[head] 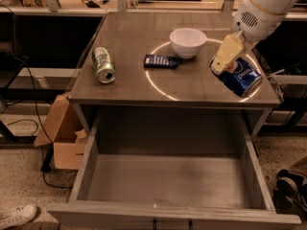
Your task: Place pepsi can into top drawer
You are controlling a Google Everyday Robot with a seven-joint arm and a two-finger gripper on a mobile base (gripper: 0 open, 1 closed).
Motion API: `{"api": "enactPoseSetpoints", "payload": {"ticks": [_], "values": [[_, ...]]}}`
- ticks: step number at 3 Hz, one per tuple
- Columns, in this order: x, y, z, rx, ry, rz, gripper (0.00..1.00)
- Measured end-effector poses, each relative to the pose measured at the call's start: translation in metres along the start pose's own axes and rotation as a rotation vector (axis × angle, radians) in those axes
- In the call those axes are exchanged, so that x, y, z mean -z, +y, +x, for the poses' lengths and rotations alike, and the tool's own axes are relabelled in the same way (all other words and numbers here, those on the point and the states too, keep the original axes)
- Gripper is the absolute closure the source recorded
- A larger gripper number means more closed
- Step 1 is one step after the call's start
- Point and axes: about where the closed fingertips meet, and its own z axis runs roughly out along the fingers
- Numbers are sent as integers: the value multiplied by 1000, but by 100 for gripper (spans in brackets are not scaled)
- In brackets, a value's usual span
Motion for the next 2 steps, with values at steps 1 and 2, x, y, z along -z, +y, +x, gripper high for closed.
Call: {"api": "enactPoseSetpoints", "payload": {"ticks": [1, 2], "values": [[-9, 13, 20, -53, 12, 15, 100], [-23, 45, 59, -98, 41, -23, 100]]}}
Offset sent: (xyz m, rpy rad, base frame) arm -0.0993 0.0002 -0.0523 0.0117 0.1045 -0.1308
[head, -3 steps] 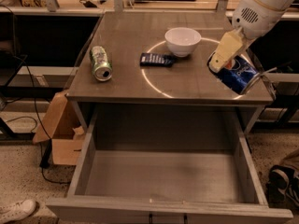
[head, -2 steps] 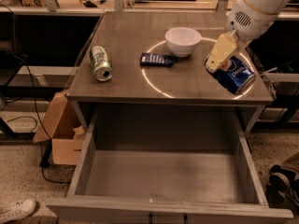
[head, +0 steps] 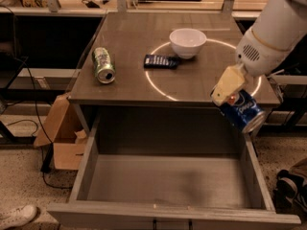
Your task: Place pepsi can into top drawer
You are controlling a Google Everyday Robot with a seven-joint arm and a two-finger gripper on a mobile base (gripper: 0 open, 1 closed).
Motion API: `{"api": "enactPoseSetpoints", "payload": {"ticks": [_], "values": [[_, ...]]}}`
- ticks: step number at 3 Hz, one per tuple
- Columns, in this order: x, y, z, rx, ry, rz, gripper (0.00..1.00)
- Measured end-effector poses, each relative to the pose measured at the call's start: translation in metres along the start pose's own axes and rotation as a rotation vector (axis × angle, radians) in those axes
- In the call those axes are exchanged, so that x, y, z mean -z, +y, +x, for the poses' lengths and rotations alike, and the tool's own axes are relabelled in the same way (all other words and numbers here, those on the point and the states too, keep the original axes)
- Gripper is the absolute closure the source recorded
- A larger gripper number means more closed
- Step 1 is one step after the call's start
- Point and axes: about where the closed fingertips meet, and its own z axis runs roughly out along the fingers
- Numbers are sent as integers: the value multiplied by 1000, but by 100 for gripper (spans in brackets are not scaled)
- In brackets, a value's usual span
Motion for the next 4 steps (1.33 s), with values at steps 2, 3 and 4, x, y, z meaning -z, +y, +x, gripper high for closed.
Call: {"api": "enactPoseSetpoints", "payload": {"ticks": [2, 3, 4], "values": [[-17, 25, 28, -4, 37, -60, 100], [-35, 40, 43, -23, 88, -91, 100], [-70, 63, 49, -41, 77, -148, 100]]}}
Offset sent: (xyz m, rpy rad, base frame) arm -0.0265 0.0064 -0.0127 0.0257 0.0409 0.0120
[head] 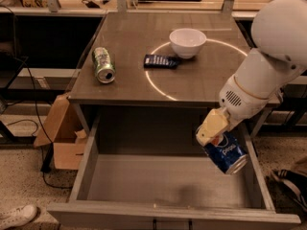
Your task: Place pepsi can into top drawer
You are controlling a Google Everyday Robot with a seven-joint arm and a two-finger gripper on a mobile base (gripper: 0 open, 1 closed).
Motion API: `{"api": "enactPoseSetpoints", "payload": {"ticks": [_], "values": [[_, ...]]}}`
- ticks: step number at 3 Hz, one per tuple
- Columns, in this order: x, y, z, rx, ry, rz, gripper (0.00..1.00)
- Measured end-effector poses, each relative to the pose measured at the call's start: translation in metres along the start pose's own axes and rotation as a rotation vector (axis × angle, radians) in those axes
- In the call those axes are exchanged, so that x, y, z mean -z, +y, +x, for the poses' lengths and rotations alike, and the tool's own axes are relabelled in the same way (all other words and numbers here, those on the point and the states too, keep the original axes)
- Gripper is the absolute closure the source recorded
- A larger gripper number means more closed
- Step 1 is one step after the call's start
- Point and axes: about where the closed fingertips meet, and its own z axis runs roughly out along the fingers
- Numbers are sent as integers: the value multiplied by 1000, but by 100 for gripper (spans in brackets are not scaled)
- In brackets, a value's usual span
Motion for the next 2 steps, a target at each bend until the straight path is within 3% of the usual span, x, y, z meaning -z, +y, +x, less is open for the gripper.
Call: {"api": "enactPoseSetpoints", "payload": {"ticks": [1, 2], "values": [[-18, 9, -1, 3, -11, -44, 100], [-21, 10, 1, -24, -12, -42, 100]]}}
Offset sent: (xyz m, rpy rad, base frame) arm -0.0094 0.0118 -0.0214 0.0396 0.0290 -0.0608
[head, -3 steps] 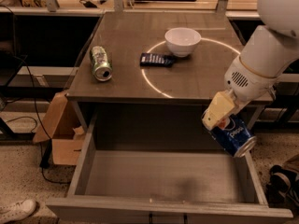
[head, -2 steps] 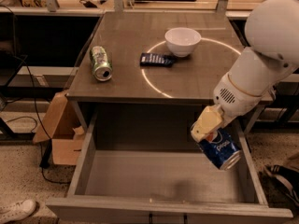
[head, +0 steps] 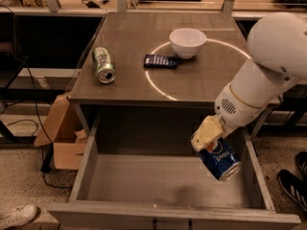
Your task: Place pepsi can into top drawer
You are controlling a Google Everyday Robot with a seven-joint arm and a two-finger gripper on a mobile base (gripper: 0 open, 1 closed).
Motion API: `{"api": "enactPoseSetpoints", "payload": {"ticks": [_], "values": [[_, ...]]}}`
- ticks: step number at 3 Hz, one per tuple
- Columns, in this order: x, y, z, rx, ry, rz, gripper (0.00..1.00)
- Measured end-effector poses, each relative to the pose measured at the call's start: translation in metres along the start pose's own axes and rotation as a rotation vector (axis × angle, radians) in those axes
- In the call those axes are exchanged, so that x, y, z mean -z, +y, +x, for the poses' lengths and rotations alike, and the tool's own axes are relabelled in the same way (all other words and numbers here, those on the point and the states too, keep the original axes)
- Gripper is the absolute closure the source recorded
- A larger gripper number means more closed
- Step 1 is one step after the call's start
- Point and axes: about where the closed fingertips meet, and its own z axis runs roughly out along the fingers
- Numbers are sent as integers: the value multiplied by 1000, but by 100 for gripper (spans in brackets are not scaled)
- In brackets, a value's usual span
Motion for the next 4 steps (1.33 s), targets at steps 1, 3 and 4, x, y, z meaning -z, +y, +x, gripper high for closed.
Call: {"api": "enactPoseSetpoints", "payload": {"ticks": [1, 3, 4], "values": [[-25, 1, 0, -80, -19, 26, 100], [-72, -21, -25, -228, -140, 100, 100], [-97, -27, -32, -265, -158, 88, 100]]}}
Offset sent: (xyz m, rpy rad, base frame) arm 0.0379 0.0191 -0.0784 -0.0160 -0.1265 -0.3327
